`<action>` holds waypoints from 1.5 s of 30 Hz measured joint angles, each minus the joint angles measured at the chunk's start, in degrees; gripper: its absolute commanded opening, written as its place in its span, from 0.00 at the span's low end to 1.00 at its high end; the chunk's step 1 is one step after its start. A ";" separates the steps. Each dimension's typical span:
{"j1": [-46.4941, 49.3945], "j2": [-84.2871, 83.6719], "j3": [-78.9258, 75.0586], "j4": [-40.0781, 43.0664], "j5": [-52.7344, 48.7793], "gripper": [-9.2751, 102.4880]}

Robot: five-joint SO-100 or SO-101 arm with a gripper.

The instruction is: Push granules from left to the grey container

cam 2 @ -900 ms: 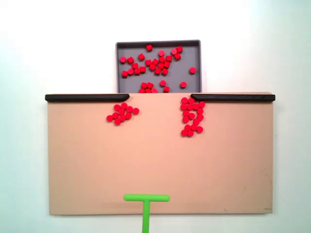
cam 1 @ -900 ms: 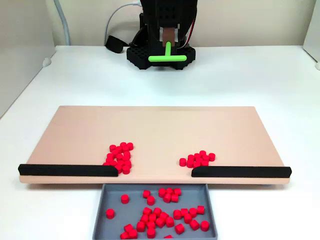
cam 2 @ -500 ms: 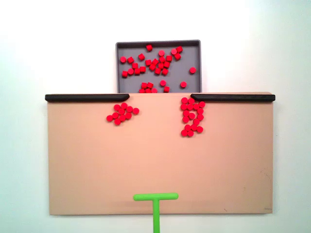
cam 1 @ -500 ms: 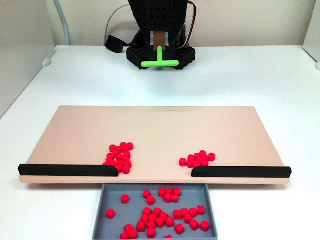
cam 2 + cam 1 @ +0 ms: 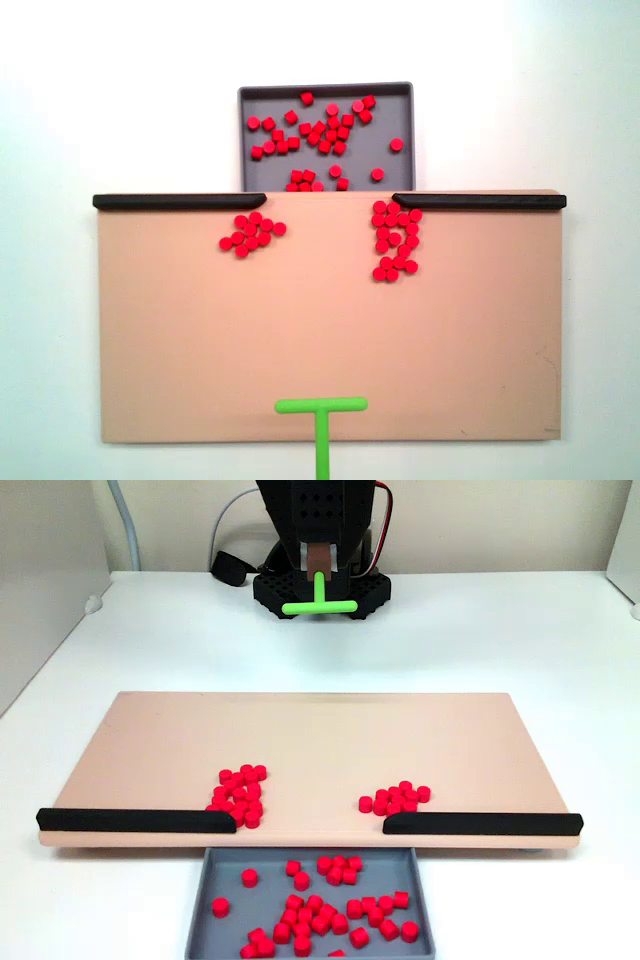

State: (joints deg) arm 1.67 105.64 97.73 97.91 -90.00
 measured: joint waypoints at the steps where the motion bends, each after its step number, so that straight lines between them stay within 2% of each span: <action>1: 0.00 0.00 0.00 0.00 0.00 0.08; 45: 0.00 0.00 0.00 0.00 -1.05 0.08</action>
State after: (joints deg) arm 1.67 105.64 97.73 97.91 -91.05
